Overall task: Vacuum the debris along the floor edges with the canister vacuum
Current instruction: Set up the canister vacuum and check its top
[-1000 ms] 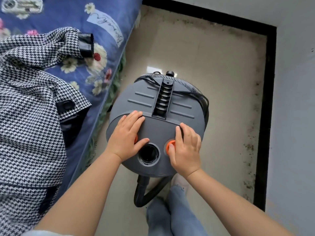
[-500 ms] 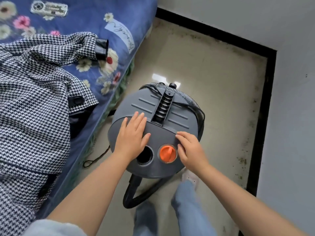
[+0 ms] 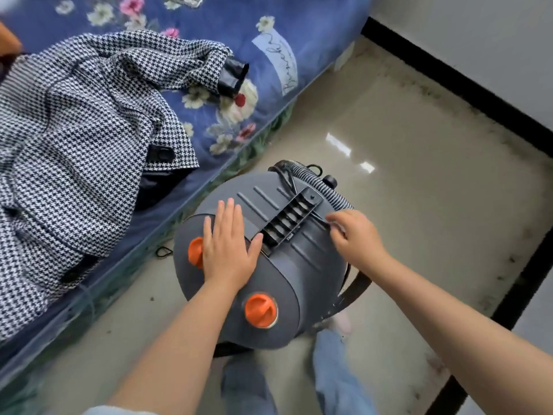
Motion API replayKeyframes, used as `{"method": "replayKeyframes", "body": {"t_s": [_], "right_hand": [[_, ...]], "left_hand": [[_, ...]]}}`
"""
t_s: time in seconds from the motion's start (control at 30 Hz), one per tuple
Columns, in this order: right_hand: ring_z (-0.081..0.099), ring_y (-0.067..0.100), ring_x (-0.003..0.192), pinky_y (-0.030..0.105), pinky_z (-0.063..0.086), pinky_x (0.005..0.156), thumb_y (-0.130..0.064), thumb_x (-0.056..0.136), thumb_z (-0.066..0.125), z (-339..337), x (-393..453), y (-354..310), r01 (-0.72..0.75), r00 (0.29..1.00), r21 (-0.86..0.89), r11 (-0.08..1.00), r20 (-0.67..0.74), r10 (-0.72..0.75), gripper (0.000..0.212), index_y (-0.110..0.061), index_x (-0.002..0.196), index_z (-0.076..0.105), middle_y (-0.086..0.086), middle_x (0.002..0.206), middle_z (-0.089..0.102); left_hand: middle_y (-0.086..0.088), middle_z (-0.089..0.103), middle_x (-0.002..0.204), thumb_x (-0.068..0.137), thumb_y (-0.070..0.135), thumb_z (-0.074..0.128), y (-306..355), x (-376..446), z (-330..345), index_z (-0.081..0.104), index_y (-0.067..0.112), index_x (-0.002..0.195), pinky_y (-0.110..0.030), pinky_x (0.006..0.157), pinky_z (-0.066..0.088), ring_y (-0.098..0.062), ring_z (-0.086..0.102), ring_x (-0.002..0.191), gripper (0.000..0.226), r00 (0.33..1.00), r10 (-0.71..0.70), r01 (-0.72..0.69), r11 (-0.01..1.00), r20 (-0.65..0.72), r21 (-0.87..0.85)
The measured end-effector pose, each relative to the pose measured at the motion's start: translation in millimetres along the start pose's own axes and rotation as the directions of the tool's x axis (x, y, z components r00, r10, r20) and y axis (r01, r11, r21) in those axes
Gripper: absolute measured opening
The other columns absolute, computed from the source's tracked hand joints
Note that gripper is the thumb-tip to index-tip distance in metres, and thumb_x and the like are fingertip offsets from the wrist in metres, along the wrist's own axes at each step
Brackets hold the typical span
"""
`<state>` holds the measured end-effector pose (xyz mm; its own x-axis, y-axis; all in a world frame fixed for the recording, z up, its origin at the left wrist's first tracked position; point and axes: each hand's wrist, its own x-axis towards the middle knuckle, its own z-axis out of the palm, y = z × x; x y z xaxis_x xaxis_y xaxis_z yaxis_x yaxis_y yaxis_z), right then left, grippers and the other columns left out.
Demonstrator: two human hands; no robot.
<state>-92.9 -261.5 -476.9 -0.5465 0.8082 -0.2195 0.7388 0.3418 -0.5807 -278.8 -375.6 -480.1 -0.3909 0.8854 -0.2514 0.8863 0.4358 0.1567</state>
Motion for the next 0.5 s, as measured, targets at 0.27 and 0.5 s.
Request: {"method": "replayKeyframes", "body": {"t_s": [0.27, 0.5], "right_hand": [[0.053, 0.033, 0.102, 0.032, 0.035, 0.077, -0.007, 0.090, 0.043, 5, 69, -30, -0.156, 0.986, 0.031, 0.987, 0.059, 0.154, 0.028, 0.000, 0.112, 0.058, 0.018, 0.103, 0.063], [0.040, 0.026, 0.096, 0.035, 0.032, 0.084, -0.007, 0.083, 0.051, 25, 23, -22, -0.231, 0.971, -0.048, 0.972, 0.059, 0.234, 0.010, -0.005, 0.090, 0.045, 0.013, 0.101, 0.044]], "left_hand": [[-0.028, 0.053, 0.128, 0.085, 0.039, 0.031, -21, -8, 3, 0.051, -0.014, 0.122, -0.047, 0.103, 0.034, -0.040, 0.052, 0.119, 0.068, 0.990, -0.139, 0.138, 0.987, 0.018, 0.077], [-0.017, -0.003, 0.155, 0.095, 0.050, 0.015, -18, -12, -3, -0.001, -0.003, 0.146, -0.032, 0.113, -0.010, -0.027, -0.004, 0.145, 0.075, 0.989, -0.149, 0.147, 0.983, 0.006, 0.109]]}}
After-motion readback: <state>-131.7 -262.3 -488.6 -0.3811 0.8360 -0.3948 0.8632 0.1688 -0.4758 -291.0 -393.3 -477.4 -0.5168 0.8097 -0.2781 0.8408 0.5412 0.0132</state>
